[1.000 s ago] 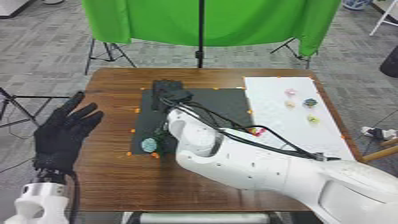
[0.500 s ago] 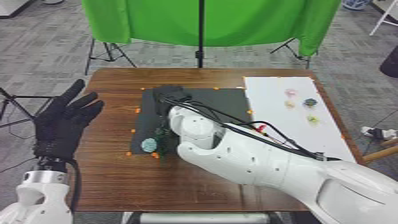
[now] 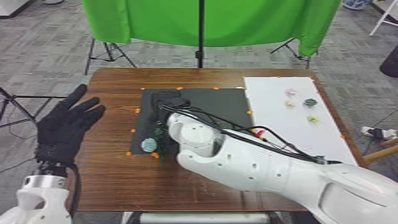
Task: Arrange flowers
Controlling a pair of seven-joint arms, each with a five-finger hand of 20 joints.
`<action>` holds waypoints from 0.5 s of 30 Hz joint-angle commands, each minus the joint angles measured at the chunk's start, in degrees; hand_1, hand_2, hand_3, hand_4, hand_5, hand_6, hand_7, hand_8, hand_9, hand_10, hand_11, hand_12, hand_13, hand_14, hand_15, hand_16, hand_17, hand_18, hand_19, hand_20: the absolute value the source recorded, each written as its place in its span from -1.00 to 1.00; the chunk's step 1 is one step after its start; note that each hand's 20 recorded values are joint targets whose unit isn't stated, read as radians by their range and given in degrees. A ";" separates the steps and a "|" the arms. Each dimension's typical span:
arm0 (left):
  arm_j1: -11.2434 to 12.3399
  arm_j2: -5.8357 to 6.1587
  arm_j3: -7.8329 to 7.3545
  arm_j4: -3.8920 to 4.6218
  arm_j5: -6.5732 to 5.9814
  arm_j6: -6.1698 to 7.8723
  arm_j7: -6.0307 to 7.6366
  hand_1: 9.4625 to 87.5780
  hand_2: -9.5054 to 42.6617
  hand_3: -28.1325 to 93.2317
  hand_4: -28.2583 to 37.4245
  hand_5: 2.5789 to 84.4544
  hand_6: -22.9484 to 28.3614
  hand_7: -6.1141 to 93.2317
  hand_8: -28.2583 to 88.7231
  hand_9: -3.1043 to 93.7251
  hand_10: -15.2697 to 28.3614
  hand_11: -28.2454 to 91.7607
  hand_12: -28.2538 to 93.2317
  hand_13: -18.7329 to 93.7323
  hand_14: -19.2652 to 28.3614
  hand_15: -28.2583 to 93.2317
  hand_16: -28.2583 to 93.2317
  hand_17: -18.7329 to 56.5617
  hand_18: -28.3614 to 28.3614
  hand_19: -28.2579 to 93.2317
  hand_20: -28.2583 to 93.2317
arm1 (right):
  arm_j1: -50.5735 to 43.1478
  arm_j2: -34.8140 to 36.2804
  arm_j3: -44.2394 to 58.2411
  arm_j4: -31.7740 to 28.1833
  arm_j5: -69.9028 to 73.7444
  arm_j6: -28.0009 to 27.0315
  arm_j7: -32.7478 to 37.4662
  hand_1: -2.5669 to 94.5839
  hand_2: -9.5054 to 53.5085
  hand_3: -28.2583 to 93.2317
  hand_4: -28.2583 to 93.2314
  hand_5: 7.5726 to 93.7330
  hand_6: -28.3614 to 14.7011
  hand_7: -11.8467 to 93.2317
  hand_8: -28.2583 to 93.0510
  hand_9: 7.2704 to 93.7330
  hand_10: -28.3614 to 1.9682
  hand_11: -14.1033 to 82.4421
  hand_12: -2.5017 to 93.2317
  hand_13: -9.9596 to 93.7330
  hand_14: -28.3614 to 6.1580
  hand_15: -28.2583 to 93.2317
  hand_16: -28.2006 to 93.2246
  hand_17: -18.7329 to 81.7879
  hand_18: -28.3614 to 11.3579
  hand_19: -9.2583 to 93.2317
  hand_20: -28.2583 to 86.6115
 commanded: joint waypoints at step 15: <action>10.71 -5.87 -1.59 -2.27 0.22 0.85 -0.31 -0.71 -0.45 0.76 -1.00 -0.18 0.20 -0.65 -0.68 -0.22 0.63 -0.15 -0.35 -0.24 1.00 0.29 -0.67 -0.75 0.92 0.35 -0.28 | -12.74 20.88 15.49 -24.38 0.00 13.03 2.44 -0.36 -1.00 0.55 -1.00 0.31 0.34 -0.55 -0.73 0.62 0.08 0.13 -0.56 0.47 0.01 0.78 -0.21 -0.11 -0.74 0.93 0.41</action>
